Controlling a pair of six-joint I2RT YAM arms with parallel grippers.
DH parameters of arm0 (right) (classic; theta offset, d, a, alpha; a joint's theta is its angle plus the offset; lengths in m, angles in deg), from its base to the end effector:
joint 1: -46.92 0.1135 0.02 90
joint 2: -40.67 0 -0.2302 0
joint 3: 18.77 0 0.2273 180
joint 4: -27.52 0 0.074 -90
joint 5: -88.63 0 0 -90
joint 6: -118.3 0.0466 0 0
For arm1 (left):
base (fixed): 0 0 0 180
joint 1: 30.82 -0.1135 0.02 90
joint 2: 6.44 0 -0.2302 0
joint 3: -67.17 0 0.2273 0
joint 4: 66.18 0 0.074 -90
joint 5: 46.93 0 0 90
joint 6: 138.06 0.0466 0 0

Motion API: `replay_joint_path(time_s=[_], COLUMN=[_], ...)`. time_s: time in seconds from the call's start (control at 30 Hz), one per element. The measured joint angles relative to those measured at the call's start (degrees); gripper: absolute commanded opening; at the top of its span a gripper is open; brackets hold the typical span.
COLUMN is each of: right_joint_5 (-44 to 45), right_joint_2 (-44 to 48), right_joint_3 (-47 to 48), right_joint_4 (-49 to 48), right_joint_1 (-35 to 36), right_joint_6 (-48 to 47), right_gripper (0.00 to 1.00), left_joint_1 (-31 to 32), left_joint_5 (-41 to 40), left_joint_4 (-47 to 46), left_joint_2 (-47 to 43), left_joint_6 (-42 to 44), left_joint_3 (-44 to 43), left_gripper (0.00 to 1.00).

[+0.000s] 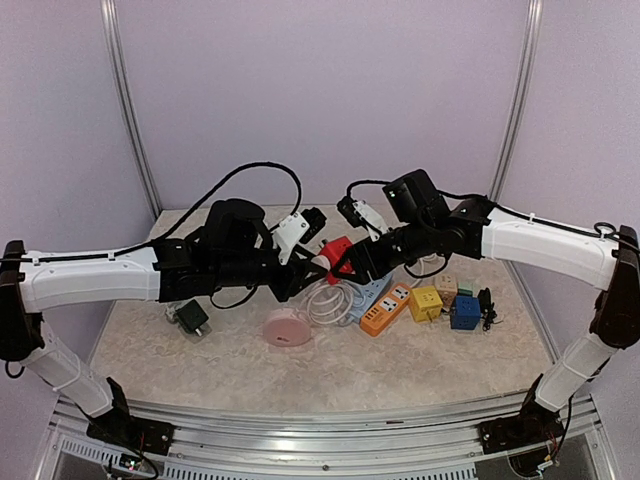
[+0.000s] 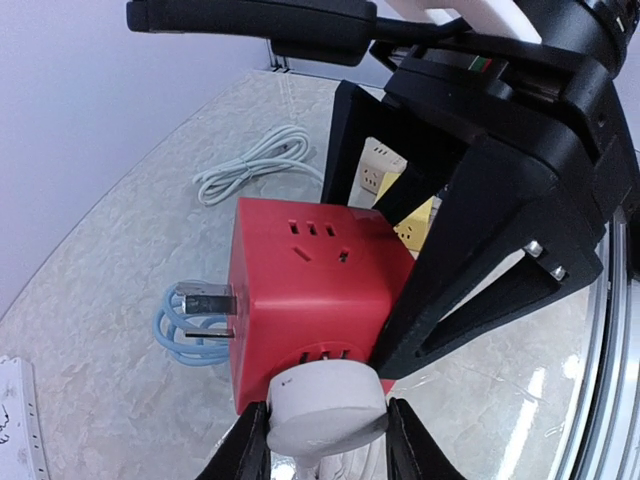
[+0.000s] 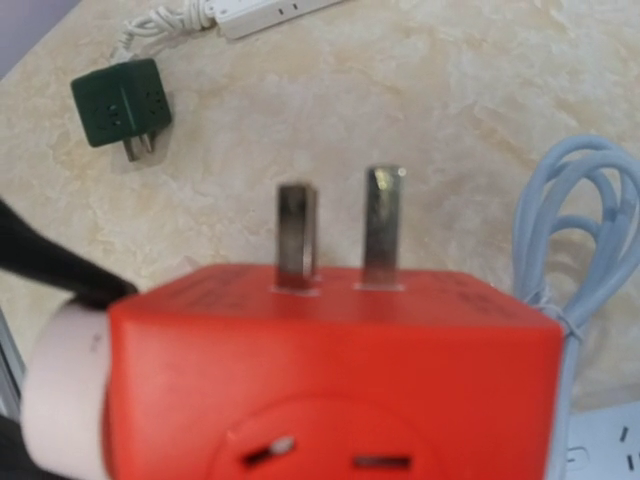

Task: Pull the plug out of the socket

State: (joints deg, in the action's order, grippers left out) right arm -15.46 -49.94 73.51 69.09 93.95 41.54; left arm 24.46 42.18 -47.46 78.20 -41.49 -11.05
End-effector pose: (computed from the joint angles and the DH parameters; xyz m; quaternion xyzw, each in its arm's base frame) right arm 0.2242 0.2573 0.2739 -0.3110 0.8452 0.3071 0.3076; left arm 0.1906 -0.2737 0.2660 0.4302 0.7262 -0.2152 0.4912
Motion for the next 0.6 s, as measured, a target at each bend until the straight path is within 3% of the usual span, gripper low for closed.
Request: replay_joint_path(time_s=[0.2, 0.6], right_joint_5=[0.5, 2.8], right_joint_2=[0.1, -1.2], right_joint_3=[0.0, 1.0], right_joint_4=[0.0, 1.2], right_joint_1=[0.2, 0.5], right_joint_6=[-0.2, 3.6], right_gripper=[0.00, 0.00], left_joint_1=[-0.6, 4.8], left_joint_5=[1.9, -12.9], left_joint_4=[0.5, -0.4], left_joint_2=[-0.3, 1.2], left_joint_6=[-0.2, 1.7], left_joint_3=[0.0, 0.0], left_gripper=[0.00, 0.00])
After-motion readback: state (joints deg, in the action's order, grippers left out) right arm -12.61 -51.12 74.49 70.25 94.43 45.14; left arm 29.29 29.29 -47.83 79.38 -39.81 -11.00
